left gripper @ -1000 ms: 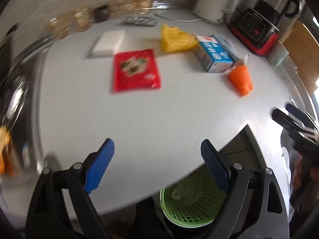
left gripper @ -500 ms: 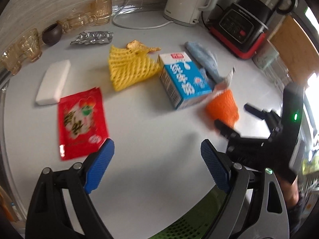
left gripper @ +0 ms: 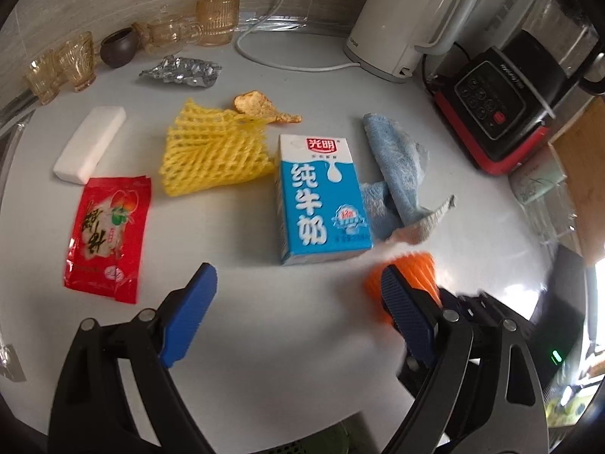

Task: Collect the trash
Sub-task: 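Grasp the blue milk carton with left tool while right tool grasps orange foam net, then carry carton and foam net over the green basket and open both tools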

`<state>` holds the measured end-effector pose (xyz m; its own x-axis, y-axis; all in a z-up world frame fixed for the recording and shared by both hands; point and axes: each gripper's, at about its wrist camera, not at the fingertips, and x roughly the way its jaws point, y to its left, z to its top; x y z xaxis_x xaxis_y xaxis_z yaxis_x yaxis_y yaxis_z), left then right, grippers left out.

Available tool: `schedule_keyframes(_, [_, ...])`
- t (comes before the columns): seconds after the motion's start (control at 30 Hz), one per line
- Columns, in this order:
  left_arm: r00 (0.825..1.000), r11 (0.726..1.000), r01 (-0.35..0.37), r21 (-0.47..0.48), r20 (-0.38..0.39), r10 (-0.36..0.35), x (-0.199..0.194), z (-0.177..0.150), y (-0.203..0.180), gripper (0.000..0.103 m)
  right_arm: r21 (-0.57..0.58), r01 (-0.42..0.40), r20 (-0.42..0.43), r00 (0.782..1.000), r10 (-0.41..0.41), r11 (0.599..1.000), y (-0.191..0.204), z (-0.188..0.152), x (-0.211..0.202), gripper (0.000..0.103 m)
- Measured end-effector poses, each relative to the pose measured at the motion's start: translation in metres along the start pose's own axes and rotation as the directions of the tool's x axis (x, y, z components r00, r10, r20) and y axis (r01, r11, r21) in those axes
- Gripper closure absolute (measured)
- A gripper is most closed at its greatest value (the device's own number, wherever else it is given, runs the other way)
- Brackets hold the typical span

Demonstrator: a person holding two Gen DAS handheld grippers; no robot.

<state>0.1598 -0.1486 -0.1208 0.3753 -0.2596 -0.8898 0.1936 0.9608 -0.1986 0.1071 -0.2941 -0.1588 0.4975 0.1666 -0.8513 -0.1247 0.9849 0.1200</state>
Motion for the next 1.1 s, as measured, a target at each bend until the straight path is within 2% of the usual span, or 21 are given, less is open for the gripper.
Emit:
schedule_keyframes(0.33, [0.993, 0.989, -0.113, -0.1, -0.035, 0.11, 0.041, 0.024, -0.021, 0.018, 0.026, -0.083, 0.026, 0.996, 0.082, 0.996, -0.023, -0.011, -0.03, 0.07])
schedule_keyframes(0.7, [0.979, 0.977, -0.193, -0.091, -0.078, 0.186, 0.072, 0.036, -0.033, 0.019, 0.035, -0.14, 0.027, 0.99, 0.14, 0.989, -0.039, -0.014, -0.034, 0.069])
schedule_keyframes(0.8, [0.975, 0.973, -0.208, -0.096, -0.097, 0.199, 0.077, 0.037, -0.032, 0.03, 0.036, -0.149, 0.027, 0.989, 0.148, 0.988, -0.041, -0.012, -0.033, 0.069])
schedule_keyframes(0.83, [0.975, 0.973, -0.206, -0.101, -0.104, 0.196, 0.079, 0.037, -0.032, 0.038, 0.037, -0.153, 0.027, 0.988, 0.152, 0.987, -0.042, -0.012, -0.033, 0.069])
schedule_keyframes(1.1, [0.981, 0.978, -0.183, -0.102, -0.08, 0.175, 0.067, 0.03, -0.034, 0.039, 0.033, -0.174, 0.023, 0.985, 0.173, 0.984, -0.036, -0.013, -0.031, 0.069])
